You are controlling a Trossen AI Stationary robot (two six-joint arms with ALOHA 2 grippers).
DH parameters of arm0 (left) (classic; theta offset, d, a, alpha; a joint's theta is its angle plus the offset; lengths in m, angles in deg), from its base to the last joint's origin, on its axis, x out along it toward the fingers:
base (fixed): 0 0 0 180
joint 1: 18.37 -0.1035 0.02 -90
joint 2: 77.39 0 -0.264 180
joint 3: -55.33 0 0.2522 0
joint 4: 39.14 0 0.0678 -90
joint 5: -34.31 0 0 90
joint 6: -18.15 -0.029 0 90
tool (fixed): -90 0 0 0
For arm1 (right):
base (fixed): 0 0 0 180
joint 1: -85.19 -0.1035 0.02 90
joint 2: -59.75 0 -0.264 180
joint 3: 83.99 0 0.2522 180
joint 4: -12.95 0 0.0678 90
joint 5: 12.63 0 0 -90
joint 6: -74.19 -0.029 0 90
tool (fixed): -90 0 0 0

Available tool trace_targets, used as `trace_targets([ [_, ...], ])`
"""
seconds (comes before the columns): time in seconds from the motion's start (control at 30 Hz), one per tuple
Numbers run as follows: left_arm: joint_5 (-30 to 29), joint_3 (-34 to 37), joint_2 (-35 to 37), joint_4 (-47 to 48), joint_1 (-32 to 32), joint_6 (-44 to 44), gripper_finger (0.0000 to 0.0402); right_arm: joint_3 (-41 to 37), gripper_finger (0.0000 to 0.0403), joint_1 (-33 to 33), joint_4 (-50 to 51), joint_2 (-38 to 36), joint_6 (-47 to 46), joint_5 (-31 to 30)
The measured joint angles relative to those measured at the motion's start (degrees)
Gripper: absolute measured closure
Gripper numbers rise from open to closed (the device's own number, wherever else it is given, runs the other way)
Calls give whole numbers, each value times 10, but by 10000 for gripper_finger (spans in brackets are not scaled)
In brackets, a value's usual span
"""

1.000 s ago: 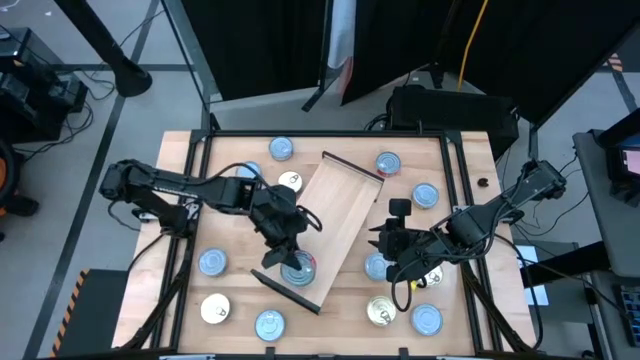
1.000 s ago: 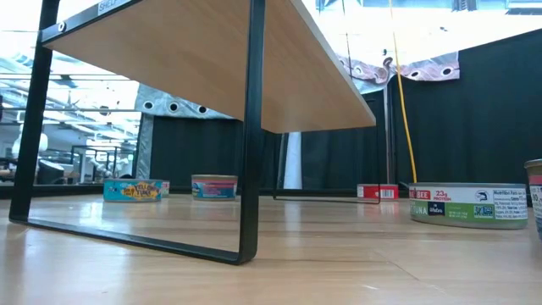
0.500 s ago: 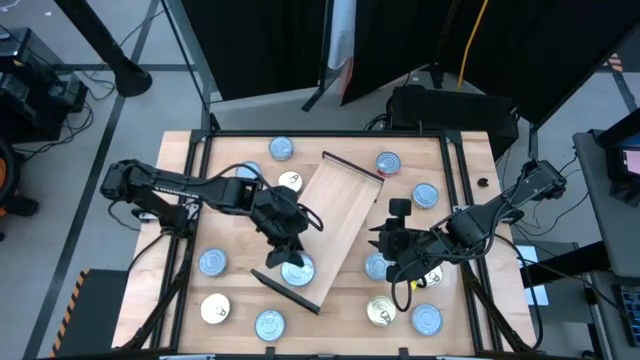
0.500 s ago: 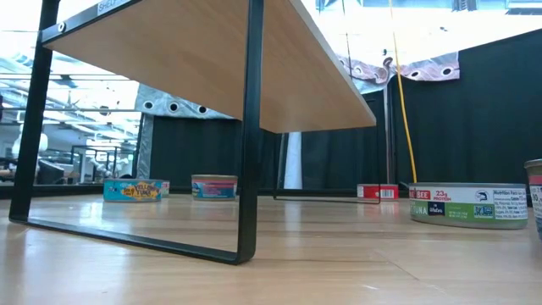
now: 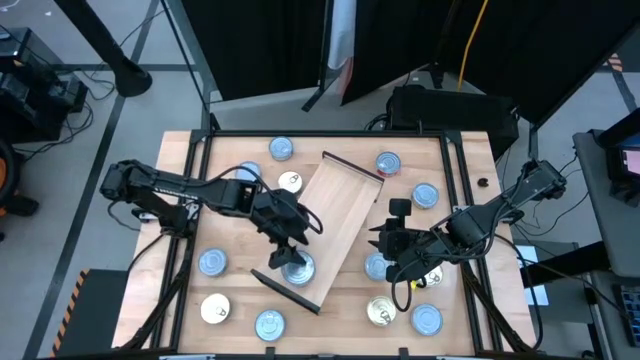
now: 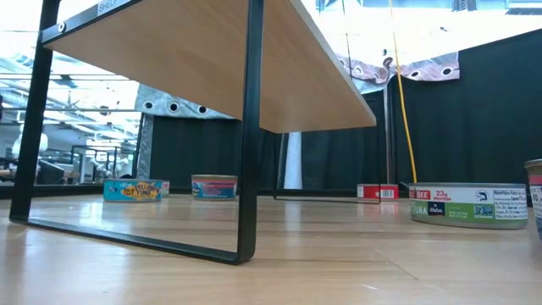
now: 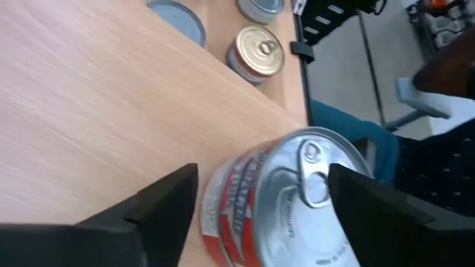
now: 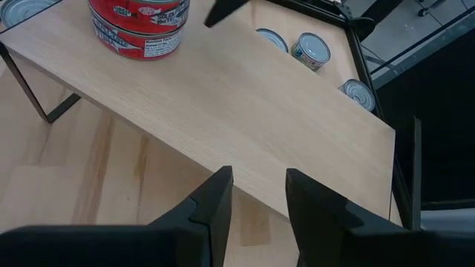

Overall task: Stack canned seafood by type on shelf
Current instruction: Stack the red tuna can on top of the other red tuna can

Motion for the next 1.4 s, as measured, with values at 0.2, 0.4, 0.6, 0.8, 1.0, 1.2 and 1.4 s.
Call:
trace_targets([
  [0.2, -25, -26, 34, 28, -5, -11, 80, 0, 285, 0, 0, 0, 0, -2],
  [0.4, -109, -36, 100, 63, 20, -14, 80, 0, 285, 10, 0, 0, 21, -95],
  [0.6, -363, -32, 147, 162, 100, -35, 80, 0, 287, 82, 3, -25, 67, -155],
  [0.8, -611, -32, 152, 255, 170, 24, 80, 0, 314, 209, 72, -76, 48, -120],
  [1.0, -779, -31, 143, 408, 201, 174, 80, -34, 343, 300, 88, -146, -22, -121],
  [1.2, -857, 40, 155, 454, 204, 291, 80, -214, 387, 411, -73, -232, -19, -36],
  [1.4, -856, 71, 167, 462, 179, 308, 80, -382, 399, 554, -275, -278, -14, 47],
])
